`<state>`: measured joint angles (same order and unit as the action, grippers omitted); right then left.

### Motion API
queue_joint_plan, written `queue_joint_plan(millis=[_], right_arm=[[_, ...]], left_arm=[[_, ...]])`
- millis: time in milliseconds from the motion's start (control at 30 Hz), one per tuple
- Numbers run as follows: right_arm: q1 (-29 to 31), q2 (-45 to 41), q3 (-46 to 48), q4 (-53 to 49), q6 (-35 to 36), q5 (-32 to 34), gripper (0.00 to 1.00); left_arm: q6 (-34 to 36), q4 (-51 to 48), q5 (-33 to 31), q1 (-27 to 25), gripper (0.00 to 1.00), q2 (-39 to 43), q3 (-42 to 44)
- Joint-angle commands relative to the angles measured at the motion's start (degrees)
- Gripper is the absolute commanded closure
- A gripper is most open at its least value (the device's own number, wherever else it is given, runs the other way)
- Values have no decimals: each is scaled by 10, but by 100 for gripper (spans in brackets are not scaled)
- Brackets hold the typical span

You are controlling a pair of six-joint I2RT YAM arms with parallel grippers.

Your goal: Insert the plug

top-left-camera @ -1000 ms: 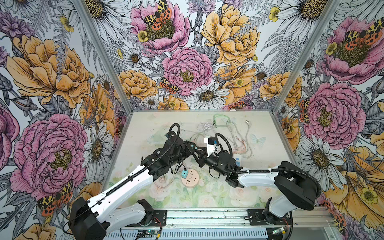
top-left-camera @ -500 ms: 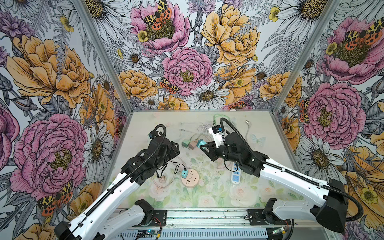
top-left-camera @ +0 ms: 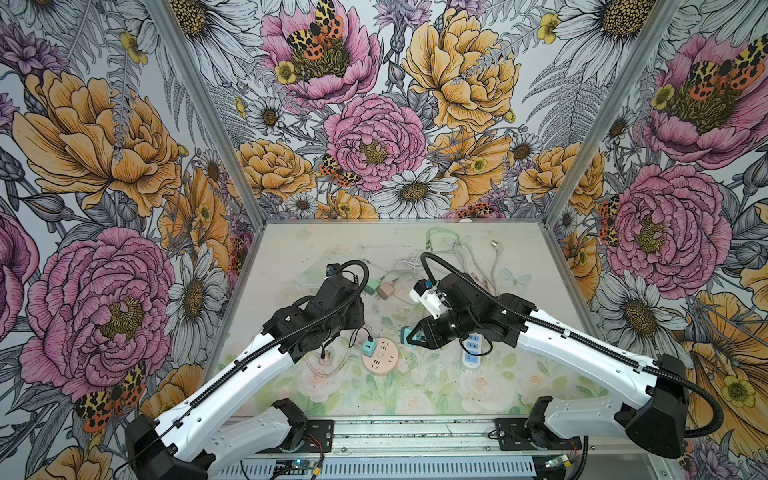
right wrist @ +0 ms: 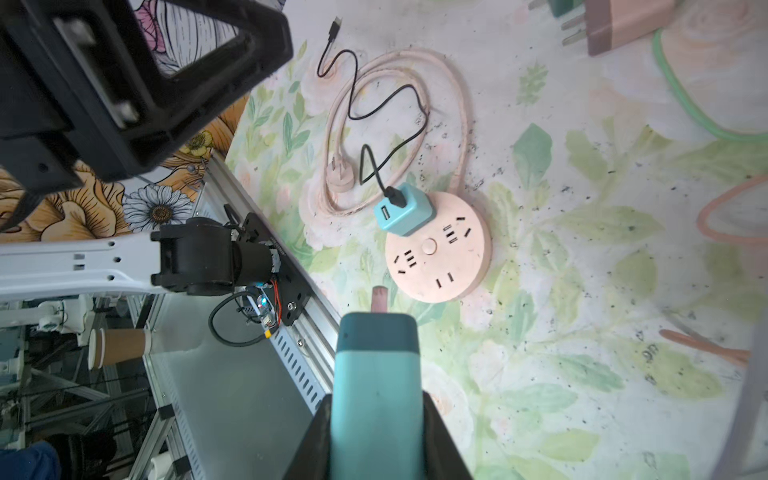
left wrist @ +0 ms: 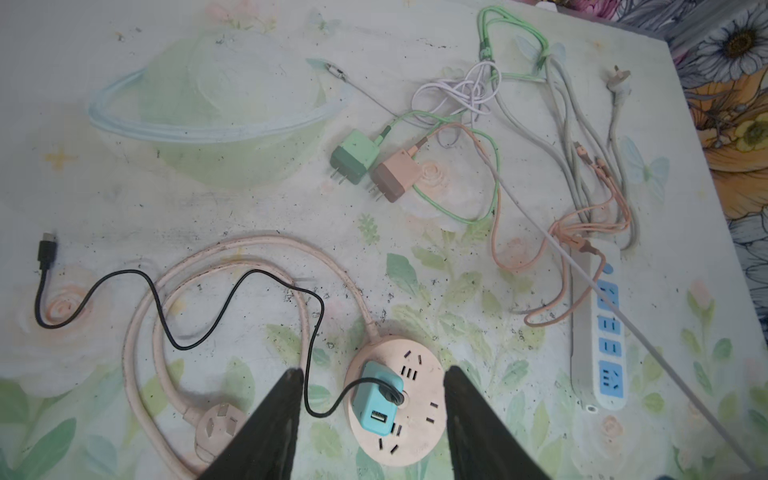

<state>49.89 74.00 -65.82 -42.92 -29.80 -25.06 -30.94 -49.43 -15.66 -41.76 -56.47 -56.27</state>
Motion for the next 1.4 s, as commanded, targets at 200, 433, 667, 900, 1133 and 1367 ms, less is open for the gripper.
queue_joint_plan(millis=[200, 433, 667, 900, 1133, 1367], right_arm=[[-68, -7, -54, -105, 104, -125, 100], [-86, -7, -67, -149, 151, -134, 100], [-86, 3, -58, -153, 161, -161, 100], [-82, 20, -67, -152, 164, -195, 100], [-63, 52, -89, -153, 165, -205, 100], [-48, 55, -100, -152, 166, -207, 100]], left_arm=[[171, 16, -12, -140, 44, 72, 30], [288, 7, -58, -278, 45, 27, 20], [384, 17, -68, -308, 43, 29, -5], [454, 58, 1, -311, 41, 16, -11], [482, 100, 50, -311, 41, -2, -12], [501, 131, 76, -310, 40, -19, -8]])
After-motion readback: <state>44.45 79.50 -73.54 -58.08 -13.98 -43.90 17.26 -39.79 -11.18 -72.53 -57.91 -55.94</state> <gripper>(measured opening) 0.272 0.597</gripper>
